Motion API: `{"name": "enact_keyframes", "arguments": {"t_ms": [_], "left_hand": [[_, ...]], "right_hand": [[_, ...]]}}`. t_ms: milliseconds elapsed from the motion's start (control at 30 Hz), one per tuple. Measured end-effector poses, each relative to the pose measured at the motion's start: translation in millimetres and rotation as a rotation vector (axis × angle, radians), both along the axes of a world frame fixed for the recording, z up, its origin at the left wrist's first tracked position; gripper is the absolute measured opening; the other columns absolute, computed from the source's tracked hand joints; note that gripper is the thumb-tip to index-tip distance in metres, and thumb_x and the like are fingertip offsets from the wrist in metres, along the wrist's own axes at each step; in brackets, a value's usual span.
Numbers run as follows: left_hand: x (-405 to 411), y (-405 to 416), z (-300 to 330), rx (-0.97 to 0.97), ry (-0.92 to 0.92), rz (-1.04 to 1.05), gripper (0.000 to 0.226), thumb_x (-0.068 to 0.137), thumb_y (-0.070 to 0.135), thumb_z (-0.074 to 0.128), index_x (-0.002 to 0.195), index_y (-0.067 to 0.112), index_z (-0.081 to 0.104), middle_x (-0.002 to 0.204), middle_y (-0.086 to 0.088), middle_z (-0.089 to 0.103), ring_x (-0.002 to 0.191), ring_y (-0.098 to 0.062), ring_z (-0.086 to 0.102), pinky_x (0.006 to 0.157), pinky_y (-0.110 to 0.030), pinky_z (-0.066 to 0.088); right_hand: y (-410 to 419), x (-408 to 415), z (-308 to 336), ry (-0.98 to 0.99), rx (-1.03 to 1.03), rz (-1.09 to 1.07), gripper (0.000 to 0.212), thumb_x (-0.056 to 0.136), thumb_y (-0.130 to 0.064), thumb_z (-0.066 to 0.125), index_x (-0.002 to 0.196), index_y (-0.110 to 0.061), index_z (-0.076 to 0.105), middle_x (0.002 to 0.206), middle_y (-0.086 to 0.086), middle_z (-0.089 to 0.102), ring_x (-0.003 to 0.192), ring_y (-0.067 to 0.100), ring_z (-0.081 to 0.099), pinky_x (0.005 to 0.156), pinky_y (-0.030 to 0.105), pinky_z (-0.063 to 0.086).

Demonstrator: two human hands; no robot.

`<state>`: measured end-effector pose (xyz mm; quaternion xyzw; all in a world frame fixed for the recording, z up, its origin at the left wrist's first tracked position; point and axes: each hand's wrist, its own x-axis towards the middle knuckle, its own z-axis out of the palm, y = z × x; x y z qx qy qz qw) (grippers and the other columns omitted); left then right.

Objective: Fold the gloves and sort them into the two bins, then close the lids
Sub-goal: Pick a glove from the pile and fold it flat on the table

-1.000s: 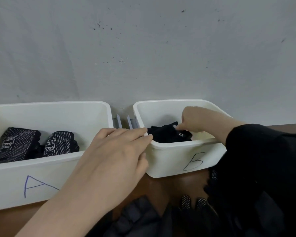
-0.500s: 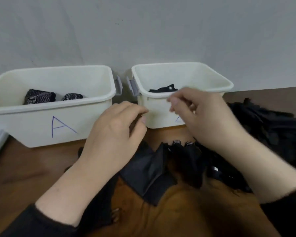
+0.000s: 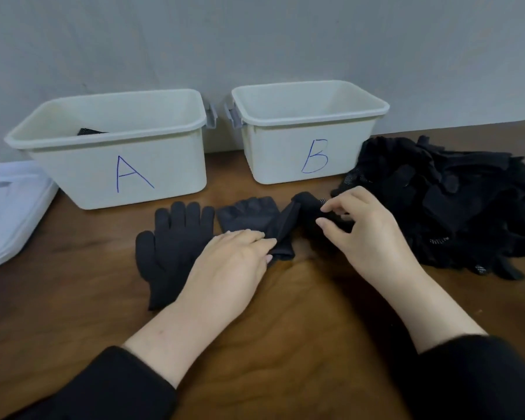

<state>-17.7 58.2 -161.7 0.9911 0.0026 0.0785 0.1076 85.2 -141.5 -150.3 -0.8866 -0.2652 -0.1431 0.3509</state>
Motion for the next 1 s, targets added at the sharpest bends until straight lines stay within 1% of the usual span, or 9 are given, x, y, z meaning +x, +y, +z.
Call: {"name": "enact_keyframes", "arguments": {"t_ms": [67, 167, 333, 467, 567, 700, 833, 900, 1000], "left_hand": [[0, 7, -2, 0.021, 0.028, -0.006, 0.043, 0.107, 0.039, 0.036, 0.148, 0.033, 0.045, 0.155, 0.007, 0.043, 0.146, -0.012, 0.031, 0.120, -0.031, 0.017], [-5, 10, -2, 0.044, 0.075, -0.003, 0.054, 0.103, 0.056, 0.033, 0.152, 0.034, 0.037, 0.160, 0.010, 0.034, 0.149, -0.010, 0.025, 0.121, -0.032, 0.015], [-4, 13, -1, 0.084, 0.076, 0.064, 0.056, 0.103, 0.056, 0.033, 0.154, 0.033, 0.033, 0.161, 0.010, 0.031, 0.149, -0.010, 0.024, 0.121, -0.033, 0.016], [1, 18, -2, 0.054, 0.110, 0.056, 0.060, 0.102, 0.058, 0.029, 0.157, 0.034, 0.024, 0.164, 0.010, 0.022, 0.152, -0.009, 0.016, 0.123, -0.034, 0.011], [4, 18, -1, 0.040, 0.139, 0.015, 0.063, 0.102, 0.061, 0.027, 0.158, 0.034, 0.019, 0.166, 0.010, 0.017, 0.153, -0.008, 0.010, 0.125, -0.036, 0.008], [10, 12, -2, 0.052, 0.135, -0.029, 0.065, 0.101, 0.063, 0.025, 0.159, 0.034, 0.017, 0.166, 0.010, 0.015, 0.153, -0.008, 0.008, 0.126, -0.039, 0.006], [17, -3, 0, 0.036, 0.115, -0.065, 0.066, 0.101, 0.065, 0.022, 0.159, 0.034, 0.016, 0.167, 0.010, 0.013, 0.153, -0.008, 0.004, 0.126, -0.043, 0.001], [17, -7, 7, -0.117, -0.063, -0.004, 0.061, 0.101, 0.061, 0.027, 0.155, 0.032, 0.030, 0.161, 0.011, 0.031, 0.150, -0.006, 0.020, 0.124, -0.035, 0.009], [18, -10, 14, -0.510, -0.289, 0.101, 0.047, 0.101, 0.050, 0.042, 0.146, 0.035, 0.046, 0.142, 0.018, 0.054, 0.130, 0.001, 0.046, 0.114, -0.026, 0.035]], "right_hand": [[-2, -3, -2, 0.070, -0.076, -0.038, 0.034, 0.089, -0.040, 0.074, 0.116, -0.022, 0.069, 0.106, -0.011, 0.059, 0.098, 0.006, 0.055, 0.090, 0.025, 0.049], [0, -7, -7, 0.146, -0.314, -0.046, 0.055, 0.087, -0.051, 0.072, 0.132, -0.019, 0.064, 0.122, -0.007, 0.061, 0.115, 0.013, 0.053, 0.098, 0.029, 0.045], [6, -4, -14, 0.023, -0.369, -0.040, 0.020, 0.095, -0.028, 0.068, 0.111, -0.016, 0.073, 0.111, -0.003, 0.063, 0.104, 0.022, 0.056, 0.092, 0.037, 0.047], [5, -7, -6, 0.103, 0.024, -0.113, 0.005, 0.100, -0.026, 0.060, 0.101, -0.026, 0.064, 0.087, -0.010, 0.066, 0.078, 0.004, 0.059, 0.065, 0.014, 0.042], [3, -7, 1, 0.103, 0.329, -0.168, 0.008, 0.102, -0.026, 0.057, 0.098, -0.030, 0.062, 0.081, -0.010, 0.068, 0.076, 0.002, 0.061, 0.062, 0.009, 0.042], [2, -6, 7, 0.107, 0.582, -0.163, 0.012, 0.104, -0.026, 0.054, 0.098, -0.033, 0.063, 0.084, -0.021, 0.069, 0.081, 0.000, 0.065, 0.074, 0.018, 0.052], [0, -5, 10, 0.158, 0.725, -0.178, 0.010, 0.104, -0.026, 0.057, 0.102, -0.029, 0.066, 0.089, -0.014, 0.071, 0.089, 0.008, 0.069, 0.086, 0.038, 0.060], [1, -6, 12, 0.182, 0.747, -0.164, 0.010, 0.104, -0.025, 0.057, 0.101, -0.029, 0.066, 0.089, -0.013, 0.071, 0.088, 0.008, 0.069, 0.085, 0.042, 0.061], [1, -9, 13, 0.199, 0.720, -0.108, 0.012, 0.103, -0.023, 0.057, 0.101, -0.029, 0.066, 0.093, -0.005, 0.072, 0.090, 0.011, 0.070, 0.086, 0.044, 0.061]]}}
